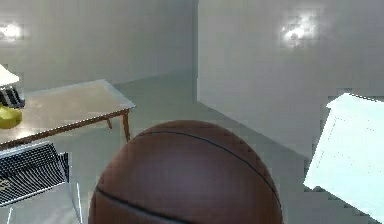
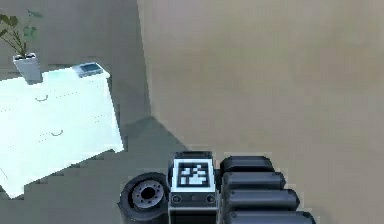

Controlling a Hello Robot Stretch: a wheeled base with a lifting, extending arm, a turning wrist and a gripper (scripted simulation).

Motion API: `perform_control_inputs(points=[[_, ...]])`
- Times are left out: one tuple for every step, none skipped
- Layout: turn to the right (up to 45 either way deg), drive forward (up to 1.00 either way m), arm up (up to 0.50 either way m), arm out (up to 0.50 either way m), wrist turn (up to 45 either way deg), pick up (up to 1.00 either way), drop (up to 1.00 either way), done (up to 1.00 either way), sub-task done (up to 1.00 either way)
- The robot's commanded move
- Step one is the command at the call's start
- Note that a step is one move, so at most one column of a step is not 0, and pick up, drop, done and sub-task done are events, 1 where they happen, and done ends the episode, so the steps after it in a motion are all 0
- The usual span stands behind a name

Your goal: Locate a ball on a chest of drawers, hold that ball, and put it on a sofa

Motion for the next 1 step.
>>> perform_control_inputs(points=[[3.0, 0.0, 0.0, 0.0, 0.0, 0.0, 0.0, 0.0, 0.0]])
